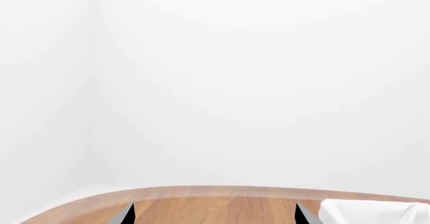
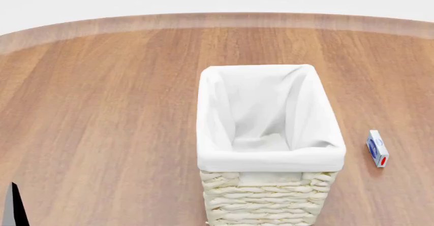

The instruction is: Pick up the alphabet soup and put it in the basket.

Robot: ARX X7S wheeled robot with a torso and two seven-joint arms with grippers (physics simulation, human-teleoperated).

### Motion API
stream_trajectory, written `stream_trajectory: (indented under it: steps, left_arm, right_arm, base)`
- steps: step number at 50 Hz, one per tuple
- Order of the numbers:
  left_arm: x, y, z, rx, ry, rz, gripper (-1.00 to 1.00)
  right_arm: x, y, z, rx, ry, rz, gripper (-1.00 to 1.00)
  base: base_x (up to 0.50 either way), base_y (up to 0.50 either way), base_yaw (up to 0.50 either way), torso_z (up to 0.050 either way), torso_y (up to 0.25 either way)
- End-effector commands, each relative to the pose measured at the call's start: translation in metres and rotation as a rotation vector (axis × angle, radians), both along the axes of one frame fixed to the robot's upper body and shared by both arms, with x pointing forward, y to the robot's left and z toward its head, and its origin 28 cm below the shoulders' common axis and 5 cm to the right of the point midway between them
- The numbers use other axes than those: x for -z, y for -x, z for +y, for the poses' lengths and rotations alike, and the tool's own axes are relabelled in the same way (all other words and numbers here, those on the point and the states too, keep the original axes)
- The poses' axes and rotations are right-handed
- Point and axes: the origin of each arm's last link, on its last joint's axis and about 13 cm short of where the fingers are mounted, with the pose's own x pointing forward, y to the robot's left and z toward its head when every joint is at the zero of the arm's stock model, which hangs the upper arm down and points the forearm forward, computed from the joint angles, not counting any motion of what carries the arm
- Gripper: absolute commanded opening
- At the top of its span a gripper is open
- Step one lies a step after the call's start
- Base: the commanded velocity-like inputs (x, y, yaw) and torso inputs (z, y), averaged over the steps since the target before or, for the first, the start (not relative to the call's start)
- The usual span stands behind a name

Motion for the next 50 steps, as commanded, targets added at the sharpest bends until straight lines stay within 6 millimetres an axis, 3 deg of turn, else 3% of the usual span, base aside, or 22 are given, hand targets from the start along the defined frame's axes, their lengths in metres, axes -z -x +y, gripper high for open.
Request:
stream_trajectory:
  steps: [1, 6, 50]
  left_arm:
    - [0.000, 0.000, 0.000, -0.001, -0.001, 0.001, 1.00]
    - [0.000, 0.000, 0.000, 0.000, 0.000, 0.001, 1.00]
    - [0.001, -0.001, 0.000, 0.002, -0.004, 0.009, 1.00]
  right_arm:
    - [-0.004, -0.001, -0.001, 0.006, 0.000, -0.012, 1.00]
    - [-0.016, -0.004, -0.004, 0.017, 0.015, -0.043, 1.00]
    - [0.015, -0.009, -0.008, 0.079, -0.010, 0.013, 1.00]
  base:
    - [0.00, 0.00, 0.00, 0.000, 0.000]
    - [0.00, 0.00, 0.00, 0.000, 0.000]
    - [0.00, 0.00, 0.00, 0.000, 0.000]
